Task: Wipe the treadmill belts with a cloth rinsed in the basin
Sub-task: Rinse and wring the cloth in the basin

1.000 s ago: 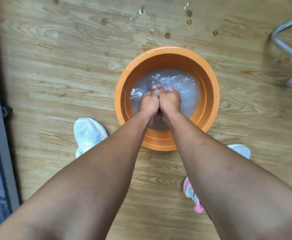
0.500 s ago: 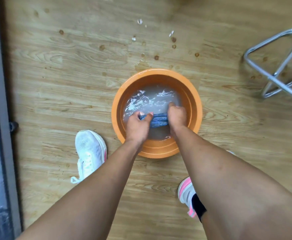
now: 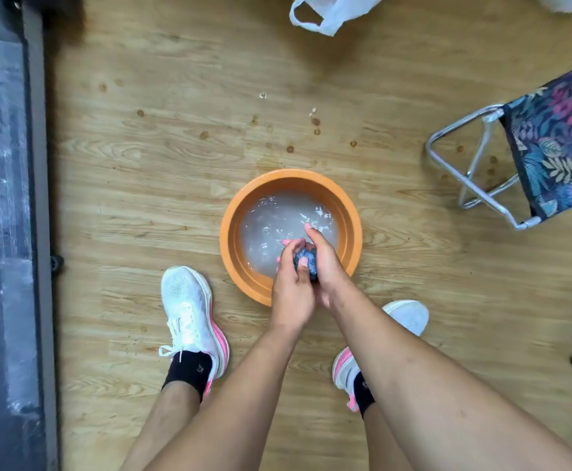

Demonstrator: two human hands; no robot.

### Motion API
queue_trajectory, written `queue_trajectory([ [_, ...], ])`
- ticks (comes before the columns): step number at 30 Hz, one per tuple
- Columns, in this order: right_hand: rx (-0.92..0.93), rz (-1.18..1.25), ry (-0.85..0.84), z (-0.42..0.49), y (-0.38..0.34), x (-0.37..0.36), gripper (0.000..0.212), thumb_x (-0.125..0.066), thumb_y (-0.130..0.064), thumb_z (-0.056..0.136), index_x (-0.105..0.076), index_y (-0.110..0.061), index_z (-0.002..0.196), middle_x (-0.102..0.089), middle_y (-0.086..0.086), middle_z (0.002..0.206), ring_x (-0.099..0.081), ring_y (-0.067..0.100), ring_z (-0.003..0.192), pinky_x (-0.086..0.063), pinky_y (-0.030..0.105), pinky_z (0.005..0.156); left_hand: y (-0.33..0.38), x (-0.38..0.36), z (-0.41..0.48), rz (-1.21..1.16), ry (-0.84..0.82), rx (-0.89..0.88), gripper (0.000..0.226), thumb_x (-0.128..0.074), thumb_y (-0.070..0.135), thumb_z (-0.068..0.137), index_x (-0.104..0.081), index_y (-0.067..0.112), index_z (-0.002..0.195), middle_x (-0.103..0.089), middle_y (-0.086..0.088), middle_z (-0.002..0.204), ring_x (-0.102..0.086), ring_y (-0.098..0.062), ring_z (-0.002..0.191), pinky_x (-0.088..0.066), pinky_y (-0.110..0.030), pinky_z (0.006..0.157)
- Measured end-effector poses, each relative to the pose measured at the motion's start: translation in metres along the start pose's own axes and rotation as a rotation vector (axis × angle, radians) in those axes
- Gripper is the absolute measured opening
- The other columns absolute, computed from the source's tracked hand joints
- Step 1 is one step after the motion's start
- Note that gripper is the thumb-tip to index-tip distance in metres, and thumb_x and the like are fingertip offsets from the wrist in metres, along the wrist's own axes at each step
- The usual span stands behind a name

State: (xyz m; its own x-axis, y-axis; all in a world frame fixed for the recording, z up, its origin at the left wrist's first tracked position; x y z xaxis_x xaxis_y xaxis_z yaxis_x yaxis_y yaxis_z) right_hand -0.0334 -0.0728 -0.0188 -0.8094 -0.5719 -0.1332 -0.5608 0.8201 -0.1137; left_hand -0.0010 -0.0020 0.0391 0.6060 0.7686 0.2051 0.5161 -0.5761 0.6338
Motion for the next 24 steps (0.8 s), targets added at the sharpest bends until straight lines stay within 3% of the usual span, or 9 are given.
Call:
queue_trajectory([
  [2, -0.005, 0.063, -0.025, -0.009, -0.001, -0.009, 0.046, -0.072, -0.05, 0.091, -0.072, -0.008, 0.111, -0.076, 0.017, 0.104, -0.072, 0.033, 0.095, -0.056, 0.044, 0.098, -0.003, 0.006, 0.002, 0.094, -0.035, -0.027, 0.055, -0.042, -0.006, 0.103, -0.051, 0.016, 0.152, -0.053, 0.007, 0.147, -0.042, -0.003, 0.139, -0.032, -0.012, 0.115],
  [5, 0.096, -0.136, 0.09, -0.021, 0.002, -0.021, 0.031, -0.078, -0.036, 0.093, -0.073, -0.007, 0.102, -0.08, 0.011, 0.097, -0.075, 0.026, 0.087, -0.06, 0.037, 0.088, -0.011, 0.027, 0.012, 0.306, 0.151, -0.01, 0.057, -0.055, -0.003, 0.094, -0.059, 0.022, 0.145, -0.052, 0.003, 0.156, -0.029, -0.016, 0.156, -0.025, -0.044, 0.127],
  [7, 0.178, -0.197, 0.217, -0.024, -0.001, -0.022, 0.02, -0.077, -0.028, 0.094, -0.07, -0.011, 0.087, -0.077, 0.009, 0.081, -0.069, 0.024, 0.068, -0.057, 0.031, 0.067, -0.01, 0.038, 0.015, 0.274, 0.234, 0.06, 0.052, -0.067, 0.005, 0.09, -0.058, 0.021, 0.139, -0.054, -0.001, 0.147, -0.044, -0.024, 0.146, -0.033, -0.037, 0.117],
  [9, 0.175, -0.148, 0.296, -0.026, -0.01, -0.021, 0.022, -0.077, -0.027, 0.089, -0.064, -0.013, 0.078, -0.067, 0.006, 0.068, -0.058, 0.022, 0.057, -0.046, 0.026, 0.054, -0.007, 0.041, 0.017, 0.164, 0.15, 0.047, 0.05, -0.073, 0.008, 0.088, -0.058, 0.02, 0.133, -0.052, -0.001, 0.14, -0.05, -0.021, 0.137, -0.036, -0.028, 0.111],
  [11, 0.158, -0.134, 0.34, -0.028, -0.022, -0.02, 0.027, -0.073, -0.035, 0.085, -0.059, -0.016, 0.071, -0.054, 0.003, 0.059, -0.044, 0.022, 0.05, -0.033, 0.026, 0.049, -0.001, 0.049, 0.014, 0.166, 0.182, -0.053, 0.04, -0.07, 0.006, 0.088, -0.061, 0.02, 0.125, -0.046, -0.001, 0.141, -0.047, -0.02, 0.138, -0.035, -0.033, 0.116],
  [13, 0.169, -0.158, 0.372, -0.024, -0.037, -0.017, 0.036, -0.067, -0.045, 0.083, -0.054, -0.02, 0.061, -0.05, 0.002, 0.057, -0.038, 0.02, 0.045, -0.027, 0.025, 0.046, 0.004, 0.062, 0.011, 0.201, 0.302, -0.091, 0.036, -0.061, -0.001, 0.087, -0.058, 0.022, 0.114, -0.043, -0.002, 0.14, -0.048, -0.025, 0.135, -0.035, -0.032, 0.111],
  [17, 0.218, -0.408, 0.458, -0.005, -0.069, 0.0, 0.057, -0.06, -0.073, 0.062, -0.056, -0.017, 0.063, -0.058, 0.0, 0.06, -0.055, 0.028, 0.062, -0.041, 0.034, 0.059, 0.01, 0.077, 0.013, 0.259, 0.346, -0.063, 0.036, -0.054, -0.007, 0.087, -0.056, 0.02, 0.111, -0.041, -0.007, 0.138, -0.048, -0.026, 0.128, -0.028, -0.02, 0.097],
  [20, 0.286, -0.534, 0.394, -0.014, -0.084, -0.008, 0.052, -0.064, -0.064, 0.084, -0.051, -0.017, 0.066, -0.052, -0.001, 0.051, -0.052, 0.027, 0.055, -0.039, 0.034, 0.058, 0.011, 0.073, 0.016, 0.297, 0.343, -0.078, 0.034, -0.053, -0.007, 0.087, -0.058, 0.015, 0.113, -0.042, -0.006, 0.135, -0.05, -0.024, 0.125, -0.028, -0.017, 0.095],
  [24, 0.353, -0.767, 0.361, -0.026, -0.081, -0.018, 0.053, -0.058, -0.049, 0.102, -0.048, -0.016, 0.061, -0.051, 0.005, 0.052, -0.046, 0.026, 0.05, -0.035, 0.031, 0.054, 0.022, 0.05, 0.013, 0.249, 0.327, -0.077, 0.034, -0.054, -0.006, 0.086, -0.056, 0.02, 0.108, -0.042, -0.003, 0.128, -0.054, -0.024, 0.119, -0.041, -0.03, 0.1],
])
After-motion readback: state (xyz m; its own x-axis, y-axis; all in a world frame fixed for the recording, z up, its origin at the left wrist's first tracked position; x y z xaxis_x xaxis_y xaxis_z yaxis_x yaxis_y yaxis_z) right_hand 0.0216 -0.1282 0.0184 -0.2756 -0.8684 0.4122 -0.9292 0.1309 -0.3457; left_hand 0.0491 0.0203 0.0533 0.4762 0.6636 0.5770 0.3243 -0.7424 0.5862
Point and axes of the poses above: each hand's wrist, its own z-axis towards the middle knuckle, its own x-axis out of the back of the hand, y = z × x, the point moved 4 cm from there along z, towards the middle knuckle
